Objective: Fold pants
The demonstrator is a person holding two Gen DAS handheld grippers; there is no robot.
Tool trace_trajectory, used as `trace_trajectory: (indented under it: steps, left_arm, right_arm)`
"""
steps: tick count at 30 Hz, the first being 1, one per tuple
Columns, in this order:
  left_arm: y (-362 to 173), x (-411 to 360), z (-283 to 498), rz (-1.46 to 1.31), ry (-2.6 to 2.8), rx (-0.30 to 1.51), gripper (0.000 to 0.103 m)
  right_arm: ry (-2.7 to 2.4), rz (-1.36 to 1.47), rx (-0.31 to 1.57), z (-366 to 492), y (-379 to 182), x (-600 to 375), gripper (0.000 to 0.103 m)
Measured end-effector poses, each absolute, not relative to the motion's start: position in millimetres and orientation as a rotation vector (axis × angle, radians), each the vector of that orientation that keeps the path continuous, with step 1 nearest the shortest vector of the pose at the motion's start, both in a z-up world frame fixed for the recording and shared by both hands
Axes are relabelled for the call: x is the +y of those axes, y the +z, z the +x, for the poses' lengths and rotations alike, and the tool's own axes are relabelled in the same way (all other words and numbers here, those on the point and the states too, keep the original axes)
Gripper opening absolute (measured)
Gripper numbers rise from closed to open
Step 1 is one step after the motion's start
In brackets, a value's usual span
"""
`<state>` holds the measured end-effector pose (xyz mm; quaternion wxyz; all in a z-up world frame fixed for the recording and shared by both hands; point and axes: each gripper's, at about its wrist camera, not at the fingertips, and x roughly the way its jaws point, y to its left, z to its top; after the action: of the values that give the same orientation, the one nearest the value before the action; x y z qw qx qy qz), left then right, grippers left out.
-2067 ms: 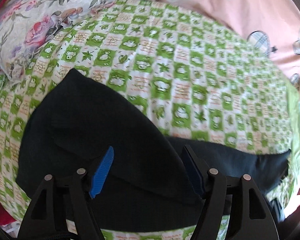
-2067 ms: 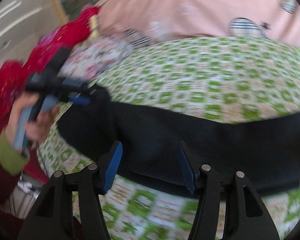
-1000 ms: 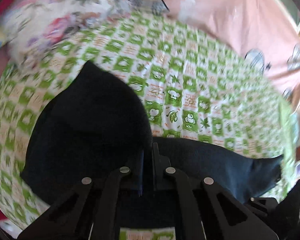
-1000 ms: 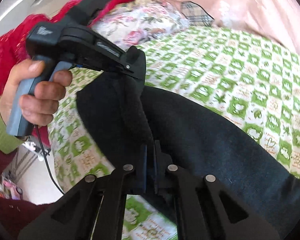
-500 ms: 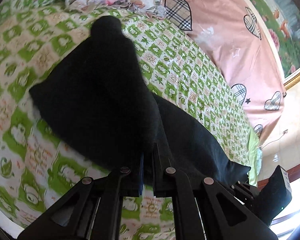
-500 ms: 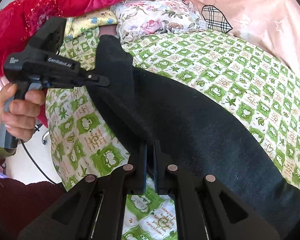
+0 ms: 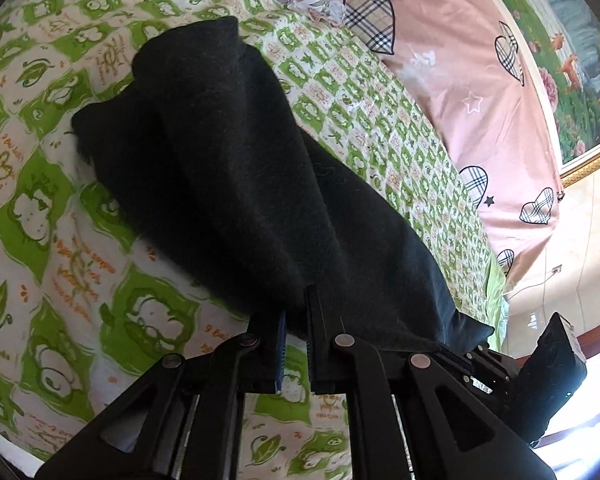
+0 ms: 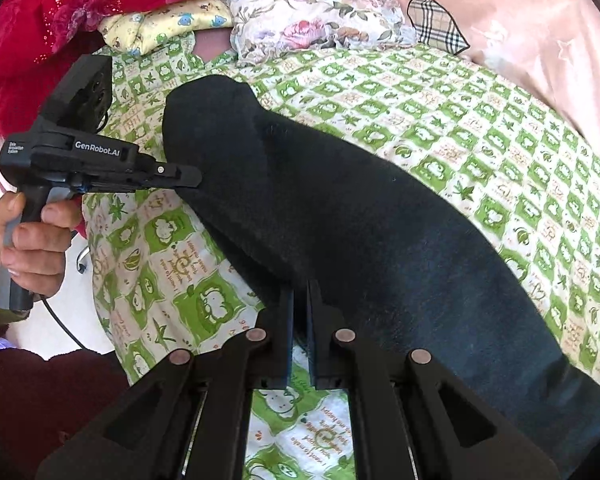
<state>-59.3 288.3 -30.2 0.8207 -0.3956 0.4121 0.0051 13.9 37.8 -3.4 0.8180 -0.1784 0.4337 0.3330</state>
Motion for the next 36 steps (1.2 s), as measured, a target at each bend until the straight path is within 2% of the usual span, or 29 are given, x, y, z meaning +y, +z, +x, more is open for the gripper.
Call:
trace_trajectory:
  steps: [6,7,9,10,11,22,26,36]
  left_arm:
    - [-26,299,-66,-0.812,0.064,0.907,0.016]
    - [-25,301,-66,-0.805,0.078,0.912,0.020]
    - [-23,308,-69,-0.796,0.118,0.923,0.040]
    - [-22,311,-70,-0.791,0.143,0.930,0.055]
    - [-20,315,-72,-0.789,0.163,0.923,0.057]
    - [-18,352,-56,-0.813,0.244,0.942,0.067]
    - [-20,356,-46,-0.797,0.257,0.947,0.067]
    - [-29,359,-40,-0.749,0.249,0.948,0.067]
  right_arm:
    - [0.718,-0.344,0.928,12,0,34,0.017]
    - [0.716,-0.329,0.931,13,1,32,0.019]
    - [0.710,-0.289,0.931,16,5,27,0.032]
    - [0.708,-0.272,0.929,17,6,25,0.035]
    - [0.707,-0.246,0.927,19,8,22,0.038]
    - [0.603,0.040,0.922,85,30,-4,0.038]
    - [0.577,0.088,0.935,122,35,-2,0.038]
    - [0.582,0.017,1.092,181,-11,24,0.038]
